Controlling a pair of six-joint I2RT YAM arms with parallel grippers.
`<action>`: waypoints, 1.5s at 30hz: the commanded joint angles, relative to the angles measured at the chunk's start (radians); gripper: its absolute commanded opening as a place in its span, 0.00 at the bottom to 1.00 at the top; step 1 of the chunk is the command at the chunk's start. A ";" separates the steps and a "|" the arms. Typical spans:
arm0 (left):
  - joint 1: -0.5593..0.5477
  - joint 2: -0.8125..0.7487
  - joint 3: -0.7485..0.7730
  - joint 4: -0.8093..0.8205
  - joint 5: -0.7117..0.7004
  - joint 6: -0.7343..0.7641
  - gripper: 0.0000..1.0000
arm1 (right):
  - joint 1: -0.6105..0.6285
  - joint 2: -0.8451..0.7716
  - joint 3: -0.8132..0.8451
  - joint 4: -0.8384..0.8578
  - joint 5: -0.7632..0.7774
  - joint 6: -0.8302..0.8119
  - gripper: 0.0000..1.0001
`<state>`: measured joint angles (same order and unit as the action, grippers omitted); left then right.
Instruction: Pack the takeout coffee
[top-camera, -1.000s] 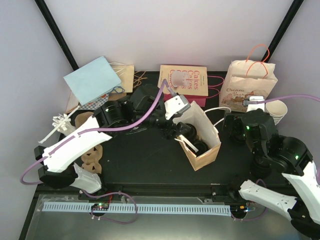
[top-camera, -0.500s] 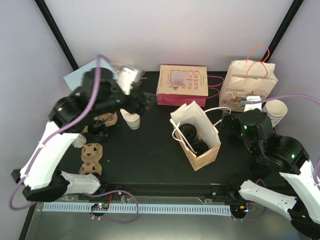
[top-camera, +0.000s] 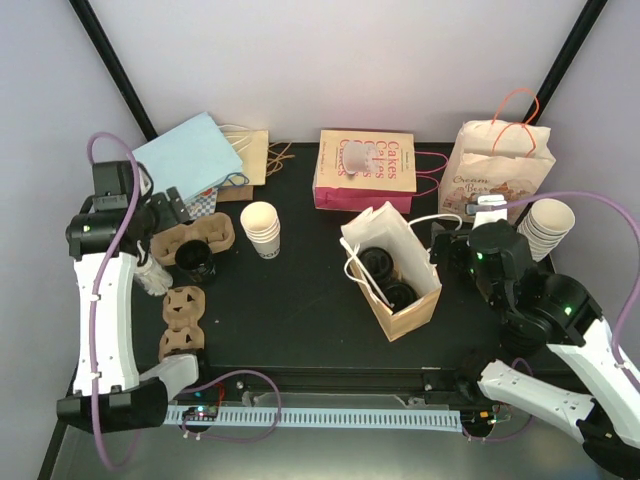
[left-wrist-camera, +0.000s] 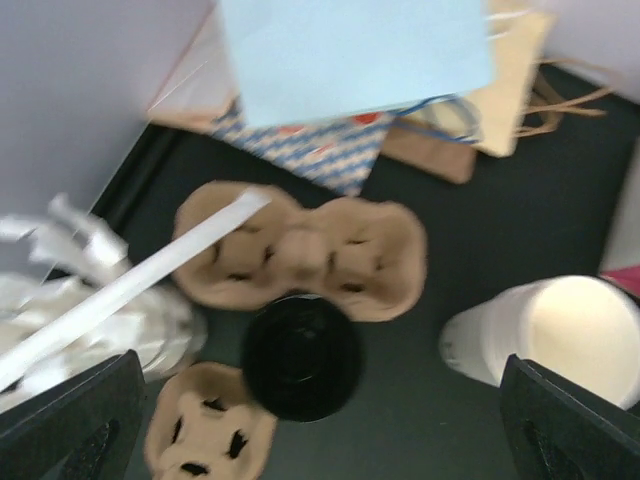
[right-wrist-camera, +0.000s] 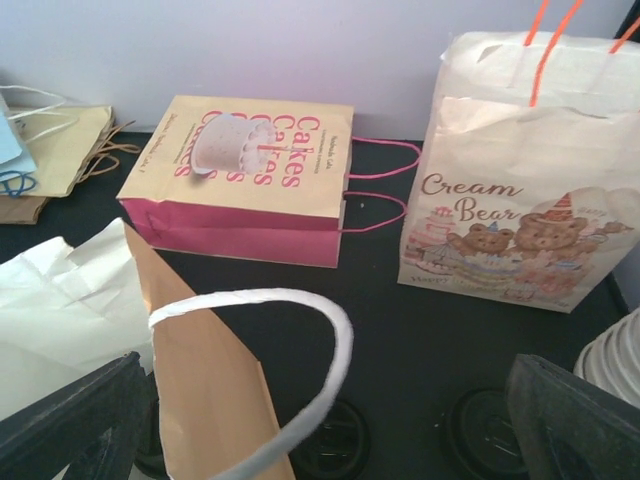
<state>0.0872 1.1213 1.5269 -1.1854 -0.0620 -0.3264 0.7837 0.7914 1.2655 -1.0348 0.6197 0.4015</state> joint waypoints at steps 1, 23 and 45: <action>0.090 -0.085 -0.104 0.116 -0.054 0.050 0.99 | -0.005 -0.009 -0.038 0.087 -0.052 -0.010 1.00; 0.027 -0.016 -0.249 0.240 -0.228 0.759 0.99 | -0.004 0.031 0.055 0.075 -0.214 -0.065 1.00; -0.039 0.265 -0.256 0.340 -0.655 0.879 0.90 | -0.005 0.069 0.194 -0.030 -0.236 -0.080 1.00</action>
<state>0.0544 1.3556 1.2224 -0.8749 -0.6254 0.5213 0.7837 0.8463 1.4086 -1.0290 0.3996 0.3382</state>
